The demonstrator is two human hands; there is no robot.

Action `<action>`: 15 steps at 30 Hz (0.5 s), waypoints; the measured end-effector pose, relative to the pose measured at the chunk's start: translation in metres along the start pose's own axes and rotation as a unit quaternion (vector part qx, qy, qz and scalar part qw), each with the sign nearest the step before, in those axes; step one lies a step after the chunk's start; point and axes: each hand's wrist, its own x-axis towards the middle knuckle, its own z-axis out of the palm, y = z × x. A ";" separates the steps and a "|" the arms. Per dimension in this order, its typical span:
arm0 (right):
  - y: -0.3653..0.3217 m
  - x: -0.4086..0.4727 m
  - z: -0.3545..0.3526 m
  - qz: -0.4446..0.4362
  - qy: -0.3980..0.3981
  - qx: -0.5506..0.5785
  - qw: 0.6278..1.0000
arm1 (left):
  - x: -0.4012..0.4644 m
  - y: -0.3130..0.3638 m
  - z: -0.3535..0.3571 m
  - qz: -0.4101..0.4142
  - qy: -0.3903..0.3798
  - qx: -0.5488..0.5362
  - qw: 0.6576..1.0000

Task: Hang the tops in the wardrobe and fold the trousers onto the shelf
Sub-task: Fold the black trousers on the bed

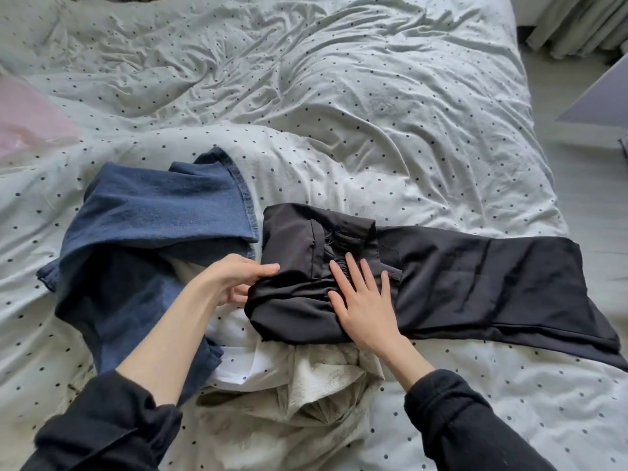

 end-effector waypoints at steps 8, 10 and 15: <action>0.008 -0.002 -0.015 -0.032 -0.034 0.064 0.997 | -0.023 0.020 0.018 0.073 0.035 -0.093 0.992; 0.015 -0.003 -0.029 -0.040 -0.033 0.186 0.981 | -0.044 0.039 0.033 0.122 0.038 -0.068 0.990; 0.064 -0.025 -0.087 0.114 -0.024 0.658 0.744 | -0.084 0.090 0.106 0.199 0.007 -0.004 0.980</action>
